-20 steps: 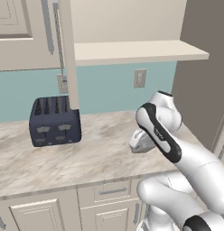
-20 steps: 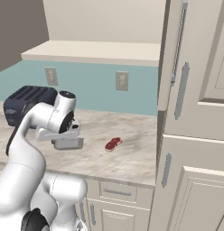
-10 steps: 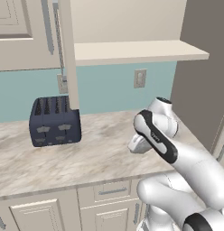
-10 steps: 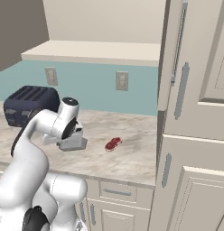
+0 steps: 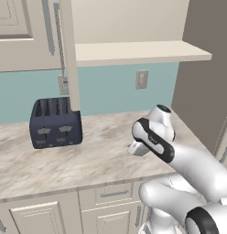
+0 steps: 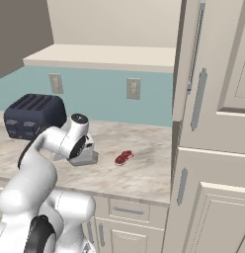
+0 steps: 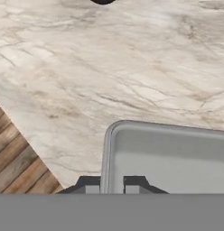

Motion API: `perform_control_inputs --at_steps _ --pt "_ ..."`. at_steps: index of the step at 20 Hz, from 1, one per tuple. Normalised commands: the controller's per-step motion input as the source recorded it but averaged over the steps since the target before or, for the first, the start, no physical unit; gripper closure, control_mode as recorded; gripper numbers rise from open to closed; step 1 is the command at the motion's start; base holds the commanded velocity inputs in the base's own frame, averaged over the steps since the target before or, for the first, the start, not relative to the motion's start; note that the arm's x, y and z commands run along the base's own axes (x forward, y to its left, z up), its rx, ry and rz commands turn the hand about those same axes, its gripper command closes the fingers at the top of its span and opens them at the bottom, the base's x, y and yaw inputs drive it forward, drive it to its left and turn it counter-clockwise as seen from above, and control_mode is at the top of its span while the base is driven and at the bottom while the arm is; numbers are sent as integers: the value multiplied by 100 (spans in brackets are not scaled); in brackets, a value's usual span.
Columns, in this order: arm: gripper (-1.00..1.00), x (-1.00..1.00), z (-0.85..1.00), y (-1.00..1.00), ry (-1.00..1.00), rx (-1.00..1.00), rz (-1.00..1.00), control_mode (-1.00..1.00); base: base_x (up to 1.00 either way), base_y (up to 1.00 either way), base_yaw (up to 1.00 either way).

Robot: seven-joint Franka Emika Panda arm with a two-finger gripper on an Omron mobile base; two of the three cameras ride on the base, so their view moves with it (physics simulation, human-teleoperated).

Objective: Retrieve the tupperware from the cabinet, then place the raw meat into the tupperware to avoid contamination.

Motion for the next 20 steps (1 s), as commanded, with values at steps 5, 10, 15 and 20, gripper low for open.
perform_control_inputs --at_steps 5,10,15,20 --pt "100 33 -22 0 -2 1 0 -100 0 0 0" --pt "100 31 -19 0 0 1 0 -100 0 0 0" --pt "100 30 -17 0 0 1 0 -100 0 0 0" --pt "100 30 -17 0 0 1 0 -100 0 0 0"
